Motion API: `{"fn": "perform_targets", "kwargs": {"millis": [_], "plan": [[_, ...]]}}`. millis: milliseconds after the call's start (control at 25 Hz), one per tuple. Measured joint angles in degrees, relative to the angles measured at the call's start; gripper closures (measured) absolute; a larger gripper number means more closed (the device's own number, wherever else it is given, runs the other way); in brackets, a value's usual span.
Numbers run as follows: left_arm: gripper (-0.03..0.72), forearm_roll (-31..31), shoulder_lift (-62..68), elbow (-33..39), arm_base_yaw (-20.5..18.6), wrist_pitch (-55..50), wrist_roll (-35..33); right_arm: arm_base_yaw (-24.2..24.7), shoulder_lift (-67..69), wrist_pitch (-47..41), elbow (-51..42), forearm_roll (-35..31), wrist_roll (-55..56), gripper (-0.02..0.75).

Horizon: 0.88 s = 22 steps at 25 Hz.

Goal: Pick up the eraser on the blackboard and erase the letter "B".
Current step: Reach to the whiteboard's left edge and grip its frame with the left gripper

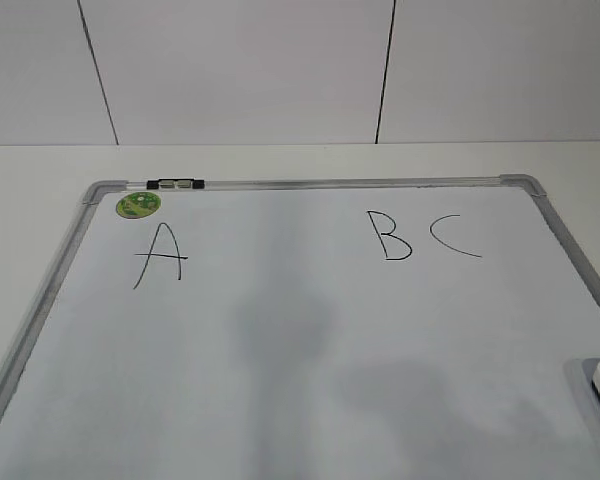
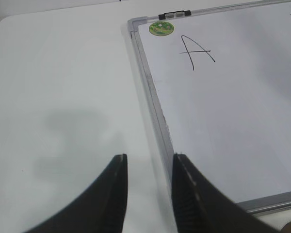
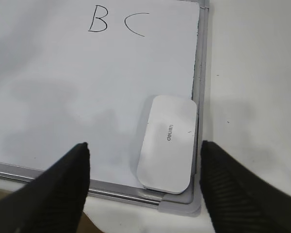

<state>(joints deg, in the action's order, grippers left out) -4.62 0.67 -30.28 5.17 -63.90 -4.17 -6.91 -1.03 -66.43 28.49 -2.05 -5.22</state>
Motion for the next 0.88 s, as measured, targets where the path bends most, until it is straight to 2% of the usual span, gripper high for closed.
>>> {"fn": "perform_targets", "kwargs": {"millis": [680, 880], "plan": [[0.452, 0.00, 0.00, 0.00, 0.00, 0.00, 0.00, 0.00, 0.00, 0.00, 0.00, 0.10, 0.00, 0.188], [0.452, 0.00, 0.00, 0.00, 0.00, 0.00, 0.00, 0.00, 4.44, 0.10, 0.12, 0.10, 2.66, 0.188]]}}
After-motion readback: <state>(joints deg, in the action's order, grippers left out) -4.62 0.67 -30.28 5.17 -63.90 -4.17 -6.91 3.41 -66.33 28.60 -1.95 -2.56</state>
